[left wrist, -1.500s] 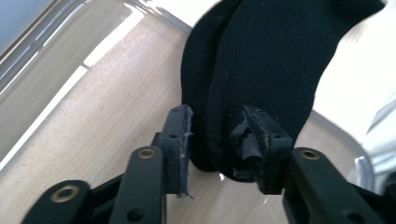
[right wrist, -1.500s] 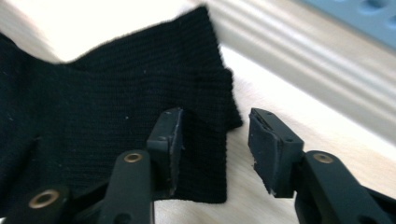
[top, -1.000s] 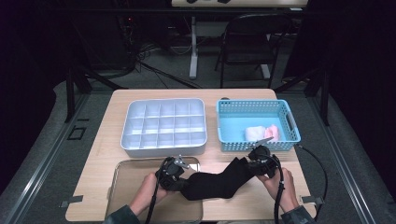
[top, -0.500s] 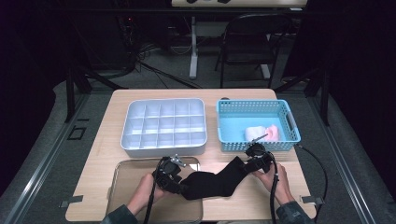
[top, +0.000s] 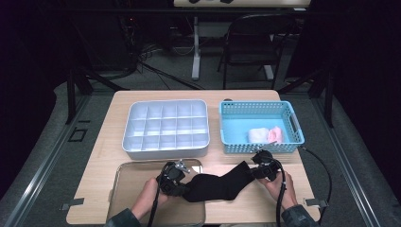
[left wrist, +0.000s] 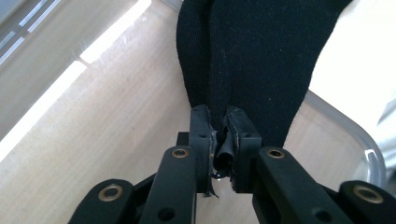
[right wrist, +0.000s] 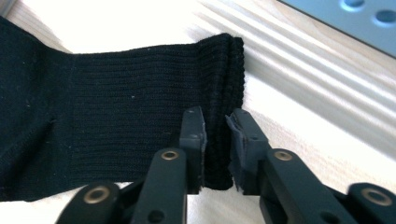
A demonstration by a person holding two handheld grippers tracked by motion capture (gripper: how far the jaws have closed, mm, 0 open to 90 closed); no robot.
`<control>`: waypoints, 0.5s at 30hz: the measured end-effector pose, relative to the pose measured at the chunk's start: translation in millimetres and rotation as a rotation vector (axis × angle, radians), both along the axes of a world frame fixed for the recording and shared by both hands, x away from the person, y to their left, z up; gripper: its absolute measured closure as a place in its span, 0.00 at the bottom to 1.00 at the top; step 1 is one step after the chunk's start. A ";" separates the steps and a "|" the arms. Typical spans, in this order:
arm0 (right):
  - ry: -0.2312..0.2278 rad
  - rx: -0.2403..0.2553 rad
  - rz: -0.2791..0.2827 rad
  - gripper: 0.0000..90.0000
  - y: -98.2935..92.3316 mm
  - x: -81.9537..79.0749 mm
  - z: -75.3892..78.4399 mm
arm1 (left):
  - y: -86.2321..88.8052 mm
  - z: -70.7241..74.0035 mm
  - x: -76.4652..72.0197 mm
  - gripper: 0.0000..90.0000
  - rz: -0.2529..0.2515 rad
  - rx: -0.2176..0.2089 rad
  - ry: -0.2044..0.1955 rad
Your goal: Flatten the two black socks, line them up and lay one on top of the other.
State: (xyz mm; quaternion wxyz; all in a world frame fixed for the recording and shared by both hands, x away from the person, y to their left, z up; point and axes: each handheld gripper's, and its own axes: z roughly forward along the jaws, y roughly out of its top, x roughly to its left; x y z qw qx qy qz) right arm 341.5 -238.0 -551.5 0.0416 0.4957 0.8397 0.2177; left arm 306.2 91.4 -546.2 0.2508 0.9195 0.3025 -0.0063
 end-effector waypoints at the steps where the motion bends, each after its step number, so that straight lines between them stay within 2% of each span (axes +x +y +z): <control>1: -0.009 0.025 -0.028 0.88 -0.8 -1.7 -0.6 | -0.7 0.2 0.5 0.92 0.000 0.001 -0.009; 2: 0.004 0.023 -0.031 0.88 -4.2 -2.8 1.0 | -1.0 0.9 1.4 0.93 0.002 -0.003 -0.020; 5: -0.005 0.043 -0.051 0.88 -9.8 -5.1 3.0 | -2.1 2.6 6.0 0.93 0.011 -0.020 -0.043; 7: -0.006 0.032 -0.051 0.88 -12.8 -6.5 5.1 | -3.0 2.5 8.3 0.93 0.017 -0.030 -0.045; 11: -0.023 0.047 -0.069 0.88 -14.9 -9.4 7.7 | -4.0 4.0 10.5 0.93 0.016 -0.035 -0.048; 15: -0.018 0.052 -0.073 0.88 -16.1 -10.4 9.5 | -3.7 5.1 12.9 0.93 0.016 -0.043 -0.052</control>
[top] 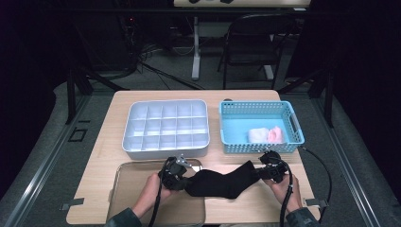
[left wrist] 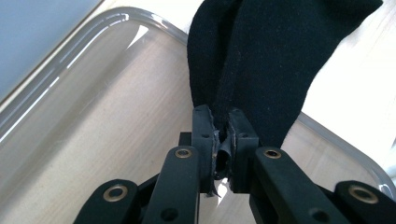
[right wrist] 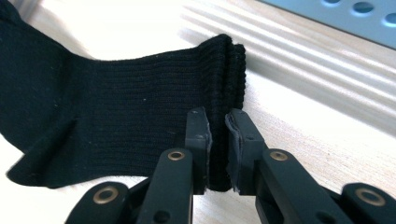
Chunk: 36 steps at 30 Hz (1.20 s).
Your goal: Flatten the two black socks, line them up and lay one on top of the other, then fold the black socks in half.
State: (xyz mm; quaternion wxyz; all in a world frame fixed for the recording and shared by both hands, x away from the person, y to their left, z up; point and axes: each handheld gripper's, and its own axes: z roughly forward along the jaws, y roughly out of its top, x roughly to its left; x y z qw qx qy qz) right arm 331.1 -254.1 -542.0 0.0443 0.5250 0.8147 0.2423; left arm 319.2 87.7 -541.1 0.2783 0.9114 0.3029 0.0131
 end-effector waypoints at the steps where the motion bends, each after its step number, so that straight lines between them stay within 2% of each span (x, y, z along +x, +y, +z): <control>1: -0.006 0.012 -0.006 0.88 -0.4 -1.1 1.5 | -0.1 0.7 2.2 0.93 -0.002 -0.006 -0.003; 4: 0.010 0.011 -0.002 0.88 -1.3 -1.3 3.6 | -1.2 0.6 3.6 0.93 0.002 -0.014 0.000; 5: 0.005 0.034 -0.010 0.89 -2.9 -1.3 4.7 | -2.5 0.1 4.4 0.93 -0.003 -0.013 -0.003; 12: 0.006 0.076 -0.014 0.89 -5.1 -3.5 12.1 | -6.2 1.2 5.8 0.93 -0.005 -0.022 -0.005; 15: -0.005 0.117 -0.012 0.89 -5.6 -4.6 18.6 | -7.1 0.3 6.5 0.93 -0.005 -0.030 0.004; 19: -0.005 0.143 -0.006 0.89 -5.6 -5.4 21.7 | -7.1 -0.7 6.0 0.93 -0.008 -0.036 0.015; 21: -0.002 0.157 -0.006 0.88 -5.5 -6.5 23.2 | -5.8 0.6 5.9 0.93 0.001 -0.057 0.018; 25: -0.010 0.187 -0.009 0.89 -6.5 -7.7 26.0 | -4.8 1.3 6.5 0.93 0.006 -0.072 0.022; 30: -0.016 0.221 0.016 0.89 -4.8 -9.9 32.9 | -5.7 0.5 7.0 0.93 0.015 -0.088 0.028; 35: -0.020 0.230 0.036 0.89 0.6 -11.0 38.5 | -5.3 0.1 7.7 0.93 0.017 -0.098 0.031; 36: -0.017 0.253 0.049 0.89 3.2 -11.5 41.1 | -5.3 -0.1 8.2 0.93 0.020 -0.106 0.039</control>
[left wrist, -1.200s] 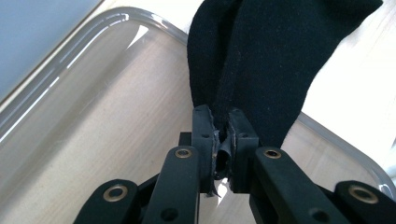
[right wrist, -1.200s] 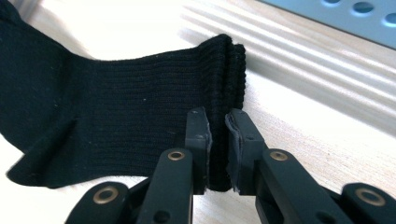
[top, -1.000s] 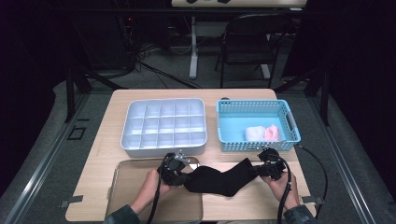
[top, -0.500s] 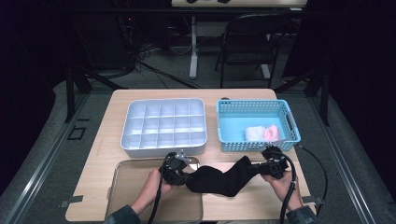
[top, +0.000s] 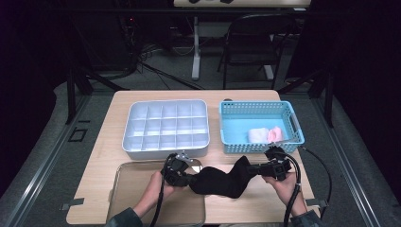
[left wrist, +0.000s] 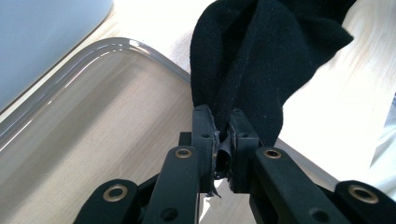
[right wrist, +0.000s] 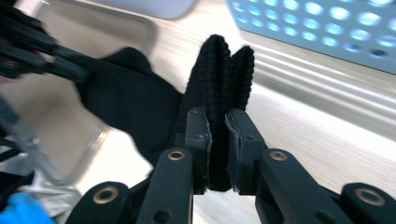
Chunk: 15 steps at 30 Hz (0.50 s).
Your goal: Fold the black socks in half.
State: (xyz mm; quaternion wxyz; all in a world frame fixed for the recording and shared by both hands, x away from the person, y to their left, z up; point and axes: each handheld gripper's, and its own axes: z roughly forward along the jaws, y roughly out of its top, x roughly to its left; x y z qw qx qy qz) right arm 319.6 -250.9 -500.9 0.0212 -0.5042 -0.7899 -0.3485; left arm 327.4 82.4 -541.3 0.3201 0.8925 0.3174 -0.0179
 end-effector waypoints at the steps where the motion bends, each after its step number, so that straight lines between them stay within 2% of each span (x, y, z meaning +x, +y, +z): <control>1: -0.002 -0.001 0.005 0.89 1.1 -0.1 0.8 | 0.0 0.0 0.0 0.93 0.000 0.000 0.000; 8: -0.017 0.007 0.023 0.88 10.4 -2.6 5.9 | -2.6 -2.2 0.2 0.93 0.003 -0.011 0.016; 12: -0.027 0.011 0.037 0.88 16.0 -5.3 11.5 | -4.6 -1.9 0.9 0.93 0.007 -0.041 0.043; 15: -0.040 0.003 0.045 0.88 20.8 -6.9 14.3 | -5.7 -1.4 1.4 0.93 0.006 -0.047 0.048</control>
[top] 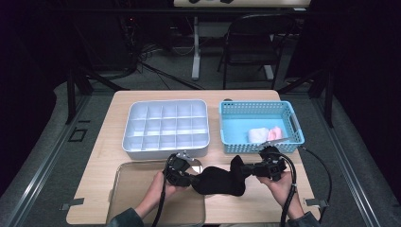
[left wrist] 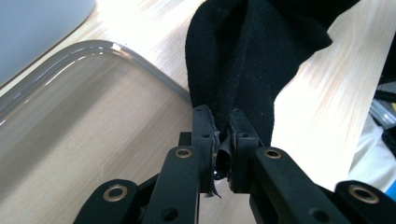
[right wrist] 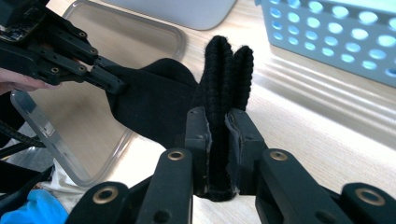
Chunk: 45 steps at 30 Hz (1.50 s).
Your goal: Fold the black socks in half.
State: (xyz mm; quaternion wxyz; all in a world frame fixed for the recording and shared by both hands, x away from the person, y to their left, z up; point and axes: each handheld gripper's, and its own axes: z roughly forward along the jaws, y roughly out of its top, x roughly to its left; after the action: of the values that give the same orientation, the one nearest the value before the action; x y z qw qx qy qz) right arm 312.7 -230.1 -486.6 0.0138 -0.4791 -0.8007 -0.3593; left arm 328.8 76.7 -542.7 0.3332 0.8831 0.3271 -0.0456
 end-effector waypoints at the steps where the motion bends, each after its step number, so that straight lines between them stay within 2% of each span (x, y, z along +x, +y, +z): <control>1: -0.008 0.002 0.013 0.88 4.4 -1.1 1.9 | -0.6 -0.4 0.5 0.93 0.006 -0.008 0.009; 5: -0.028 -0.006 0.026 0.88 15.3 -3.3 5.1 | -1.3 -1.1 1.9 0.93 0.012 -0.007 0.012; 6: -0.031 -0.021 0.038 0.88 18.1 -3.3 5.9 | -1.7 -1.6 2.6 0.93 0.013 -0.005 0.012; 7: -0.038 -0.026 0.058 0.88 29.2 -3.6 4.9 | -2.6 -2.7 3.1 0.93 0.018 -0.005 0.022; 10: -0.036 -0.044 0.087 0.88 44.7 -2.4 0.7 | -4.4 -4.9 4.1 0.93 0.021 -0.001 0.031; 12: -0.037 -0.055 0.093 0.88 50.2 -1.7 -0.9 | -4.9 -5.3 4.6 0.93 0.022 0.002 0.031; 16: -0.046 -0.091 0.131 0.88 74.4 0.8 -7.1 | -8.4 -6.4 6.7 0.93 0.025 0.013 0.027; 22: -0.044 -0.102 0.157 0.88 90.2 1.3 -14.8 | -12.0 -6.3 8.7 0.92 0.018 0.022 0.023; 25: -0.042 -0.103 0.158 0.87 97.1 1.5 -23.5 | -12.0 -6.2 9.5 0.88 0.028 0.015 0.017; 26: -0.034 -0.113 0.171 0.86 97.4 2.4 -24.6 | -12.2 -5.6 9.2 0.85 0.038 0.026 0.006; 27: -0.031 -0.114 0.183 0.84 98.5 3.0 -26.9 | -10.7 -4.6 10.0 0.82 0.026 0.022 0.012; 28: -0.037 -0.103 0.185 0.81 99.5 2.8 -28.1 | -9.2 -3.3 10.4 0.77 0.026 0.023 0.009; 30: -0.038 -0.094 0.209 0.69 99.7 2.5 -27.8 | -6.5 0.1 9.7 0.71 0.036 0.019 0.001; 31: -0.047 -0.074 0.203 0.65 99.2 1.4 -26.4 | -4.4 2.6 9.2 0.66 0.041 0.017 -0.004; 33: -0.050 -0.064 0.214 0.63 97.6 0.6 -23.8 | -2.3 5.2 8.4 0.64 0.042 0.022 -0.015; 34: -0.065 -0.044 0.211 0.57 91.2 -1.3 -17.1 | 2.6 9.8 6.9 0.61 0.055 0.018 -0.032; 36: -0.068 -0.028 0.209 0.56 88.9 -1.6 -15.7 | 5.0 12.0 6.4 0.60 0.058 0.016 -0.037; 39: -0.079 -0.015 0.185 0.54 72.6 -1.5 -10.4 | 11.2 19.6 4.4 0.60 0.074 0.009 -0.071; 42: -0.077 -0.021 0.123 0.54 51.7 1.5 -10.5 | 11.7 26.9 3.1 0.61 0.089 -0.004 -0.116; 44: -0.076 -0.055 0.074 0.55 40.6 4.1 -13.3 | 9.8 30.1 2.3 0.63 0.088 -0.013 -0.137; 45: -0.058 -0.058 0.050 0.55 33.5 6.6 -17.0 | 7.0 30.9 1.7 0.64 0.090 -0.014 -0.152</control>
State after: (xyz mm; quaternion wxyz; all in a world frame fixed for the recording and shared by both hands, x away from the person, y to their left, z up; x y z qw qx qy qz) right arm 319.2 -196.5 -503.6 -0.0145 -0.4486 -0.8225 -0.3493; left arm 330.5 83.7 -511.7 0.3648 0.8661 0.3400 0.0344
